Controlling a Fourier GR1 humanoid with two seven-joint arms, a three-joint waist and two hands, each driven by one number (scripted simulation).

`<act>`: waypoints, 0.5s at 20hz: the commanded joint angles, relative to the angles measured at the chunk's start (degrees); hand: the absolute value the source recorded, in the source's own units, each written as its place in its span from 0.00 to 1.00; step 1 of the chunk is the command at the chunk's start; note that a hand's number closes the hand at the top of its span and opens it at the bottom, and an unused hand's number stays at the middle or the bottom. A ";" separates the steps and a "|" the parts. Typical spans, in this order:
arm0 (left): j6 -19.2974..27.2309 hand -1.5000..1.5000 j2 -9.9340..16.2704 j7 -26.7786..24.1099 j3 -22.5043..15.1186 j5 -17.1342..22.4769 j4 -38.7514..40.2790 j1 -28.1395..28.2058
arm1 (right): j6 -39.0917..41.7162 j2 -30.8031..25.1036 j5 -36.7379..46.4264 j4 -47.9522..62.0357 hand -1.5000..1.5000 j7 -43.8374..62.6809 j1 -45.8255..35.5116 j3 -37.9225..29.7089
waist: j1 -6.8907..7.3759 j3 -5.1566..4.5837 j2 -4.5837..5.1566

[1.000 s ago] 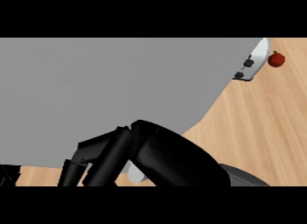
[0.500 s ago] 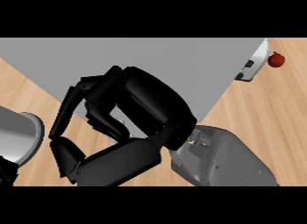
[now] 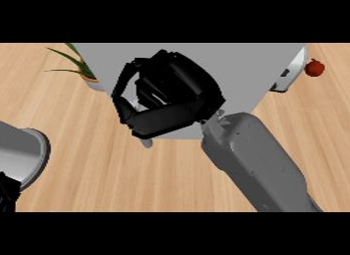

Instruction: Pick up the wine, place it into the cabinet and close the cabinet

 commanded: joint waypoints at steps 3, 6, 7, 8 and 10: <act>0.45 1.00 -3.28 -0.63 -1.21 -3.57 1.65 -1.21 | 4.69 -0.82 2.17 10.22 1.00 -6.31 -0.16 -4.80 | -0.04 0.04 0.36; 1.62 1.00 -2.48 3.37 -1.24 -2.07 -2.68 -0.64 | 3.09 -1.06 4.00 10.90 1.00 -6.68 -0.61 -5.13 | 0.07 0.07 0.30; 0.28 1.00 -1.98 1.55 0.03 -2.27 -0.93 0.12 | 5.63 -3.45 2.09 12.34 1.00 -5.97 -1.06 -7.42 | 0.31 0.05 0.42; 0.29 1.00 -1.42 2.62 0.33 -1.74 -0.80 -2.15 | 4.92 -1.91 3.66 15.58 1.00 -6.38 -4.35 -6.92 | 0.54 0.03 0.58; 0.47 1.00 -2.03 3.16 -0.56 -1.51 -1.04 -2.41 | 8.74 -6.30 1.17 15.71 1.00 -5.83 -4.65 -10.31 | 0.46 0.05 0.76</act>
